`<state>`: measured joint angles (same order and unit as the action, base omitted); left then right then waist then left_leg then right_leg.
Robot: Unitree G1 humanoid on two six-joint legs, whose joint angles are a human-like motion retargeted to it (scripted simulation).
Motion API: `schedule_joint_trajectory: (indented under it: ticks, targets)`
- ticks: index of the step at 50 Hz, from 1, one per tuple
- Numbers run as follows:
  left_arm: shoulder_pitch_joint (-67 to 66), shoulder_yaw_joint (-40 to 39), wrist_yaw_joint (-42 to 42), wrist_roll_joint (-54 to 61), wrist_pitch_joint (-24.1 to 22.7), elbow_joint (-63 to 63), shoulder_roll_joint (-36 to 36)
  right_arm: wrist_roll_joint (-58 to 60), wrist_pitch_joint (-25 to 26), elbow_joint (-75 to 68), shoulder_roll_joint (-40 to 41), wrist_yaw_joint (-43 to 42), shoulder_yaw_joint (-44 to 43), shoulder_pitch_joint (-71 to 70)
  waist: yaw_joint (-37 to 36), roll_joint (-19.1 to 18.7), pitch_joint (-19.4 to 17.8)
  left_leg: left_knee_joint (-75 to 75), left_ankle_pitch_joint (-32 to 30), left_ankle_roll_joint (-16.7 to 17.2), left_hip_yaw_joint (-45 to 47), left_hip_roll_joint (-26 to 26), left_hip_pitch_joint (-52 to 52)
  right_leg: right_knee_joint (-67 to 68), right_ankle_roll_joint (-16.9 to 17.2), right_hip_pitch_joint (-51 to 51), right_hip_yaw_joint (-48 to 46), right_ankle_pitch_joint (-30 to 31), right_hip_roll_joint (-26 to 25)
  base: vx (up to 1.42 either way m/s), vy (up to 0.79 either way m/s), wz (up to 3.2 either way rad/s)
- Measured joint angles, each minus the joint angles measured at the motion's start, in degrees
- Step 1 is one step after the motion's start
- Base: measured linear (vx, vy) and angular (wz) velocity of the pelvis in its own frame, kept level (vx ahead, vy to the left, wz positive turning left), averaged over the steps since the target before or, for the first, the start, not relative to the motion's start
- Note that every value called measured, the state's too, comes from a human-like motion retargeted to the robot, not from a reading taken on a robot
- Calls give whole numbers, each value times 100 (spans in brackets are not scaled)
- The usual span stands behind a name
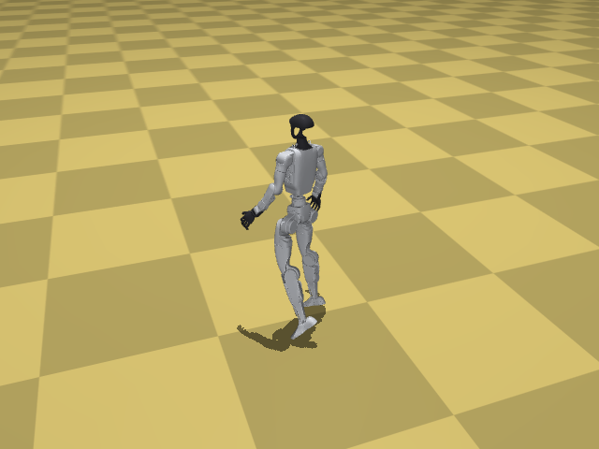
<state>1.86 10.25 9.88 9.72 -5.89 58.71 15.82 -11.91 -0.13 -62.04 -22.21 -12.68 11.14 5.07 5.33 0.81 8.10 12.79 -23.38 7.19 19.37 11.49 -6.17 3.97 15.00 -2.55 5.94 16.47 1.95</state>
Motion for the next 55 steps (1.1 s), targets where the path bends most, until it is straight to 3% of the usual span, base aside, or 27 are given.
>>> schedule_joint_trajectory:
  ticks: [10,23,55]
  targets:
    - [-80,-143,-17,59,-41,-66,34,-106,-40,14,-70,-1,-153,25,-120,-39,35,55,-120,153,-498,68,155,-161,0,25,123,-11,-149,0,-6,-5]
    - [-379,-301,73,145,-3,170,81,-99,-68,127,2,-7,-91,-143,-318,-62,-56,54,-227,398,-1940,-5,164,-159,0,67,489,-105,-438,1,-7,-21]
    - [-661,-627,75,404,-88,-117,12,-8,2,-55,34,30,-123,20,-294,28,172,-120,-231,298,-1587,-211,196,-71,0,4,159,-172,-63,0,2,8]
